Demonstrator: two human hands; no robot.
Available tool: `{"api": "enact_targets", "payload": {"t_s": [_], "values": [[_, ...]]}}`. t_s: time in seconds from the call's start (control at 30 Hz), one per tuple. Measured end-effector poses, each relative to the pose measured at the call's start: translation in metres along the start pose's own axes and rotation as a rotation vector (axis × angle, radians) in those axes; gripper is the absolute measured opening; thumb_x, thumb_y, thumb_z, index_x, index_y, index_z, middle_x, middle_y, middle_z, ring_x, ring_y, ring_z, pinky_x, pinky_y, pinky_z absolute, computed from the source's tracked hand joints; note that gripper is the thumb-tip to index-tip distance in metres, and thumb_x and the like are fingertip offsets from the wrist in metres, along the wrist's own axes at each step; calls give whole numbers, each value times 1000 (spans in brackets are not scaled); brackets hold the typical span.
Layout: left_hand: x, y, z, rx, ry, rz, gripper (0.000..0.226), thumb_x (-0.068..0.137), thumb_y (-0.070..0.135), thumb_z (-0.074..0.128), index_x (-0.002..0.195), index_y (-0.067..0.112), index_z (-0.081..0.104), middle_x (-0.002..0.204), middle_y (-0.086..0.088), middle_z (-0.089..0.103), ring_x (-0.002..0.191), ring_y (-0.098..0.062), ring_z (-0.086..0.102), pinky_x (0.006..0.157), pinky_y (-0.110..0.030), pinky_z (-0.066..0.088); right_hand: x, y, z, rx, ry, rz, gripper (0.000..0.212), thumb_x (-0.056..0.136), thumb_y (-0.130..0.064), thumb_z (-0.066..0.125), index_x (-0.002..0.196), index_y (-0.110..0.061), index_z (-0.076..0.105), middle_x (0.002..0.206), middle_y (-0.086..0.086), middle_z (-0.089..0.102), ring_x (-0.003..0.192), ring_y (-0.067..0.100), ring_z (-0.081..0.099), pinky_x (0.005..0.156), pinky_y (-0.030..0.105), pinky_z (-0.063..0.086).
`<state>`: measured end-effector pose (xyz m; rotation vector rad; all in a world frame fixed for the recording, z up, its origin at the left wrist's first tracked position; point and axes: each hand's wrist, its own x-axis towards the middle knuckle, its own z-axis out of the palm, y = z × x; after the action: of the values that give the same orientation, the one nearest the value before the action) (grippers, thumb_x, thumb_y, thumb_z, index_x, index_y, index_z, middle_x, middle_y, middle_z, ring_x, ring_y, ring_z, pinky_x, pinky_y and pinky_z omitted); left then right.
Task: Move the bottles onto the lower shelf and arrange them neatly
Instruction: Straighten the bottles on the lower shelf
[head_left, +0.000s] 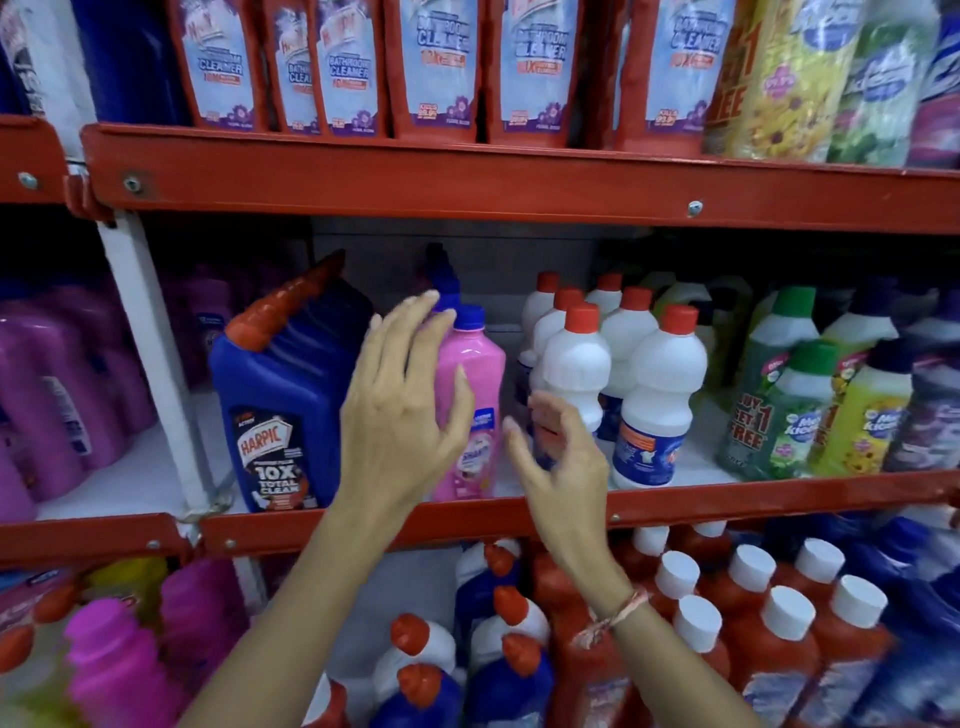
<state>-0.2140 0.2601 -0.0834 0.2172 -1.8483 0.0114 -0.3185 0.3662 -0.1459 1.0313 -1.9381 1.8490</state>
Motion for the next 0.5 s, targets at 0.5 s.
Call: {"api": "enact_targets", "payload": {"t_s": [0.5], "values": [[-45, 123, 101, -892, -608, -921, 51, 98, 52, 31, 137, 24, 49, 142, 4, 51, 133, -17, 46, 117, -42, 31, 71, 55, -133, 436, -79, 527, 72, 89, -69, 25, 146, -26, 36, 146, -13, 38, 136, 7, 34, 111, 35, 27]]}}
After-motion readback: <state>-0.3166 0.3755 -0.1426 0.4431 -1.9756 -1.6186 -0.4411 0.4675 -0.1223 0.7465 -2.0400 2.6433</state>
